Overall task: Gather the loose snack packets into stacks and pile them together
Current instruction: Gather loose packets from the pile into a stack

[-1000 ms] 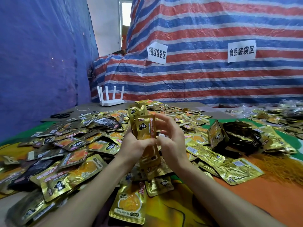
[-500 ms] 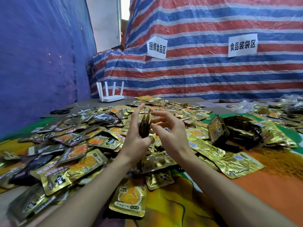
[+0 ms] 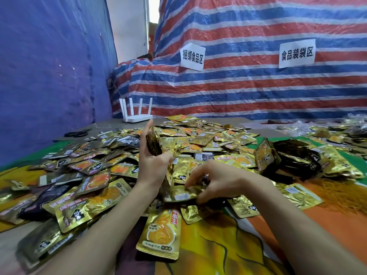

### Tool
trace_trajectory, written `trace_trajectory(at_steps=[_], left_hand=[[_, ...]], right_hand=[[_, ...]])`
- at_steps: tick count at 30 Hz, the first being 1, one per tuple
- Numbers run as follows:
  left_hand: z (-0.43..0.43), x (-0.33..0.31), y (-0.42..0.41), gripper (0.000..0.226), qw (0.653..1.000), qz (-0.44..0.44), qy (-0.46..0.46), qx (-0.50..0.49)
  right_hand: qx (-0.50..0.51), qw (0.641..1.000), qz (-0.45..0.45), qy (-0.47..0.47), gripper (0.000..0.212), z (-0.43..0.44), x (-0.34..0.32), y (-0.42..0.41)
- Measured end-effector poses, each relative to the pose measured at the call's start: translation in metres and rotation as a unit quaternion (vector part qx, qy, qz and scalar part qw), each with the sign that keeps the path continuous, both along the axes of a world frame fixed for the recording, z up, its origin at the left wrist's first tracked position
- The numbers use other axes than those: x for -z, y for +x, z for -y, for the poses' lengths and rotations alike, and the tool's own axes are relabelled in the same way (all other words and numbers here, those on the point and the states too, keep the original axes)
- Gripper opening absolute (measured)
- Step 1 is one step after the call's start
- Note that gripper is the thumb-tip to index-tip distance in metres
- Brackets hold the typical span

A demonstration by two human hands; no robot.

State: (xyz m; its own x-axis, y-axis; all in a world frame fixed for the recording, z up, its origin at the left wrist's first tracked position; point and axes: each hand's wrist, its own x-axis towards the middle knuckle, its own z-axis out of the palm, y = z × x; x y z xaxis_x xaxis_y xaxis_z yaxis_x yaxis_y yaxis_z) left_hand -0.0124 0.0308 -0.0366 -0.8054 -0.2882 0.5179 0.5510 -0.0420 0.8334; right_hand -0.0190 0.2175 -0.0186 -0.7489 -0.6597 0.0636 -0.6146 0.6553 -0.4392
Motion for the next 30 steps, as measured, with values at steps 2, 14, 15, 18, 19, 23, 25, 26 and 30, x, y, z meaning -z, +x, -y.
trace_trajectory(at_steps=[2,14,15,18,19,23,25,26,30], left_hand=[[0.000,-0.002,0.001,0.091,1.000,-0.004,0.027,-0.015],[-0.001,-0.005,0.001,0.099,0.987,0.051,0.148,-0.035],[-0.007,-0.004,0.002,0.101,0.991,0.054,0.122,-0.022],[-0.018,0.001,0.001,0.110,0.995,0.047,0.087,0.031],[-0.018,0.001,0.000,0.112,0.995,0.046,0.085,0.040],[-0.011,0.002,0.001,0.093,0.994,0.039,0.070,0.073],[-0.010,0.003,0.005,0.085,0.997,0.010,0.017,0.077],[-0.011,0.004,0.007,0.086,0.997,-0.018,-0.018,0.079],[-0.020,0.007,0.016,0.092,0.976,-0.107,-0.133,0.138]], right_hand=[[0.017,0.998,-0.015,-0.059,0.018,0.000,-0.002,0.001],[0.200,0.863,-0.208,-0.414,0.011,0.007,-0.006,0.005],[0.159,0.874,-0.177,-0.424,0.011,0.014,-0.004,0.008],[0.036,0.906,-0.158,-0.392,0.019,0.034,0.004,0.017],[0.013,0.911,-0.160,-0.379,0.021,0.038,0.005,0.019],[0.005,0.931,-0.039,-0.364,0.025,0.031,0.003,0.020],[0.041,0.948,-0.032,-0.313,0.021,0.027,0.000,0.019],[0.060,0.956,-0.036,-0.285,0.020,0.026,-0.002,0.018],[0.126,0.962,-0.051,-0.236,0.025,0.023,-0.010,0.022]])
